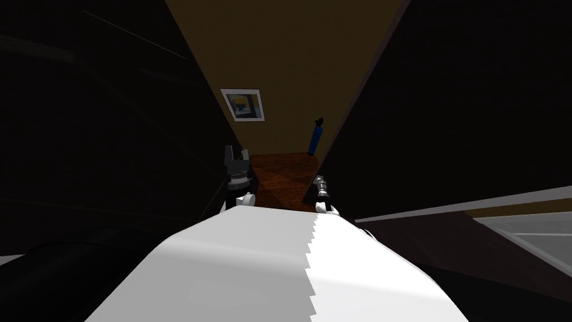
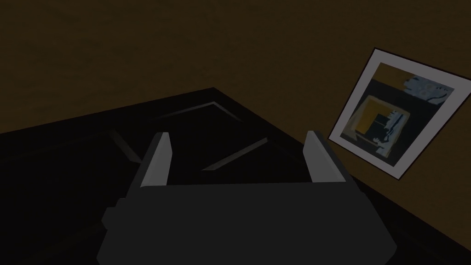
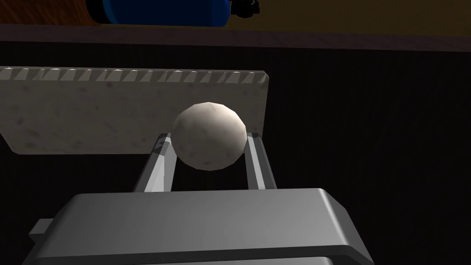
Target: Push the door open
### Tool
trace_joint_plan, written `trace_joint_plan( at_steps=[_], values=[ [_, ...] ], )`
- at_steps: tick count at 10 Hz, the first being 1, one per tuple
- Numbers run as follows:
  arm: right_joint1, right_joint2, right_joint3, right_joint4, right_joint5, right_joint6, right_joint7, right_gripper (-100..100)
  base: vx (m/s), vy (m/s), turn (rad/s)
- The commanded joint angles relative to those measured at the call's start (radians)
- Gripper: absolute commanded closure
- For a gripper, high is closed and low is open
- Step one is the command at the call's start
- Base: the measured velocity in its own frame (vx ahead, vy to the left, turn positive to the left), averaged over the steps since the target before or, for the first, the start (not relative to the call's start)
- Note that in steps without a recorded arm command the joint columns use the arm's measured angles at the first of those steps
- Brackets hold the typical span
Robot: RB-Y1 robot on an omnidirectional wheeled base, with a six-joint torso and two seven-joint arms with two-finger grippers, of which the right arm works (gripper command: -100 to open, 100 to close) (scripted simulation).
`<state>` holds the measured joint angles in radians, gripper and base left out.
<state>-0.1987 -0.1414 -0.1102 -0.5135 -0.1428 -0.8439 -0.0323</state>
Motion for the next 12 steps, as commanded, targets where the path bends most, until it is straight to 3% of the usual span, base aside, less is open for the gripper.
trace_joint_plan(
  at_steps=[1, 12],
  values=[
    [0.000, -0.010, -0.023, 0.002, -0.013, 0.000, 0.009, 100, 0.172, 0.088, -0.045],
    [0.007, -0.032, -0.117, 0.013, -0.068, 0.002, 0.044, 100, 0.173, 0.059, -0.057]
  ],
)
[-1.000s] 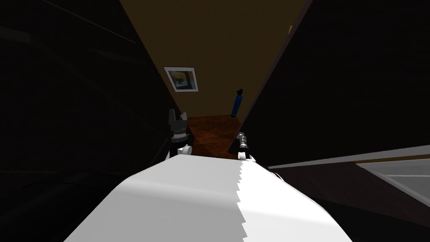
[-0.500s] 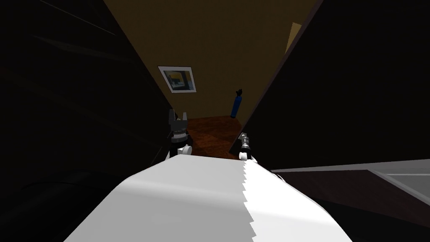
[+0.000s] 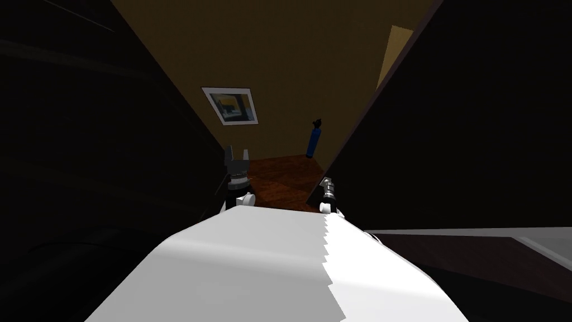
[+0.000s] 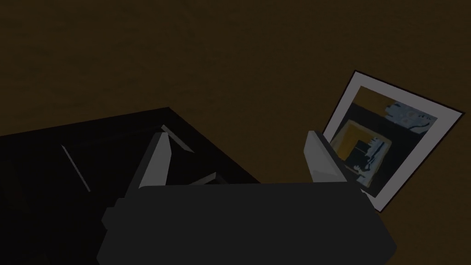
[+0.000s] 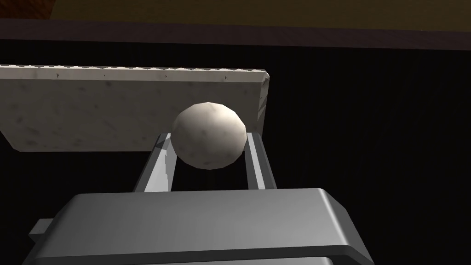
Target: Push the door open
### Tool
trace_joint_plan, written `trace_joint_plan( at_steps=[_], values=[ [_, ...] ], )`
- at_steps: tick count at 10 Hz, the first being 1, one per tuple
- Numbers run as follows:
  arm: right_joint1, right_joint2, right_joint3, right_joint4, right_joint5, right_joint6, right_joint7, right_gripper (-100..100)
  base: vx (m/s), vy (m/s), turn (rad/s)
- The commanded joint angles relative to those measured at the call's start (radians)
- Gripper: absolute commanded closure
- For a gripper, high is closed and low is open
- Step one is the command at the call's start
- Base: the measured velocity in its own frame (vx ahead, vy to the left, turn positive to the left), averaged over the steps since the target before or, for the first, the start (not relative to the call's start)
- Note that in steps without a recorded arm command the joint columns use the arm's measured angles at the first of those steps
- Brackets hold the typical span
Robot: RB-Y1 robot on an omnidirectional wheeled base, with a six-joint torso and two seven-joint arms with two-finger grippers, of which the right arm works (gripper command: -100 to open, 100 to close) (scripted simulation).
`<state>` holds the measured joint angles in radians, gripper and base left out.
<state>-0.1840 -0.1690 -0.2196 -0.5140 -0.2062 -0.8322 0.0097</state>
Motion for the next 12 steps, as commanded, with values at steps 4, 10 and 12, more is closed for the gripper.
trace_joint_plan(
  at_steps=[4, 10, 12],
  values=[
    [-0.006, -0.010, -0.037, 0.018, -0.024, -0.012, 0.014, 100, 0.187, 0.017, -0.040],
    [-0.001, -0.021, -0.089, 0.026, -0.059, -0.015, 0.036, 100, 0.179, 0.015, -0.042],
    [0.001, -0.024, -0.105, 0.028, -0.069, -0.016, 0.042, 100, 0.192, 0.015, -0.041]
  ],
)
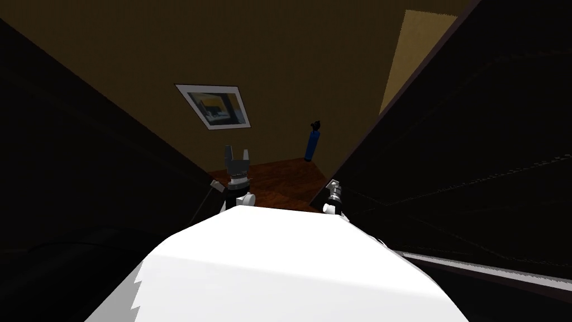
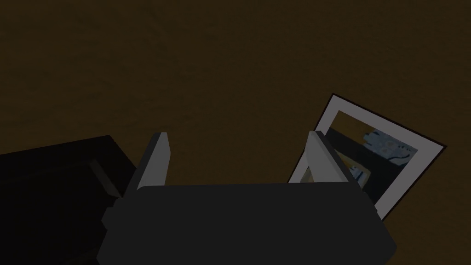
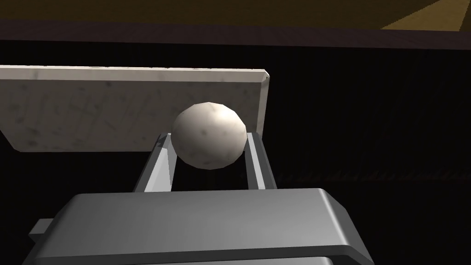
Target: Push the door open
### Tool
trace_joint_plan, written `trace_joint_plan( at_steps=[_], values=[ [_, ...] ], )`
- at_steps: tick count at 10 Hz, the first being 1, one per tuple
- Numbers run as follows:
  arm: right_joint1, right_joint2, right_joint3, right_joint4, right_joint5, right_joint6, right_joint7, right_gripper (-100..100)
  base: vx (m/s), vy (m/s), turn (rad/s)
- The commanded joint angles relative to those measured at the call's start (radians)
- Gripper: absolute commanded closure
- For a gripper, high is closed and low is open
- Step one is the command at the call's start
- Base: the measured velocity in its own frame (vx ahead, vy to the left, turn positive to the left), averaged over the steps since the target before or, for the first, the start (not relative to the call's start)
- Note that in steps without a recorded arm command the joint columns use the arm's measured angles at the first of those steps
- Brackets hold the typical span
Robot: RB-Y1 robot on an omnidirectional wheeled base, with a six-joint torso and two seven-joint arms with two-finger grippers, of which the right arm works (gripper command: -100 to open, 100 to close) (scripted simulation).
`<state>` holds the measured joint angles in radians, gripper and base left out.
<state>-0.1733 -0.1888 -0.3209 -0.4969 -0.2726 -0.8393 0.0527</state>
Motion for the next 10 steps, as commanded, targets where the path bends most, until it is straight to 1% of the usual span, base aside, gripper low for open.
trace_joint_plan(
  at_steps=[1, 2, 3, 4, 8, 10],
  values=[
    [0.000, 0.000, 0.000, 0.000, 0.000, 0.000, 0.000, 100, 0.090, -0.002, -0.031],
    [0.000, -0.006, -0.016, 0.004, -0.011, -0.006, 0.005, 100, 0.136, -0.008, -0.040],
    [0.000, -0.006, -0.016, 0.004, -0.011, -0.006, 0.005, 100, 0.152, -0.008, -0.030],
    [0.002, -0.009, -0.029, 0.006, -0.020, -0.007, 0.010, 100, 0.180, -0.005, -0.034],
    [0.006, -0.018, -0.071, 0.013, -0.049, -0.012, 0.028, 100, 0.214, -0.023, -0.039],
    [0.009, -0.023, -0.097, 0.017, -0.067, -0.015, 0.039, 100, 0.210, 0.022, -0.057]
  ],
)
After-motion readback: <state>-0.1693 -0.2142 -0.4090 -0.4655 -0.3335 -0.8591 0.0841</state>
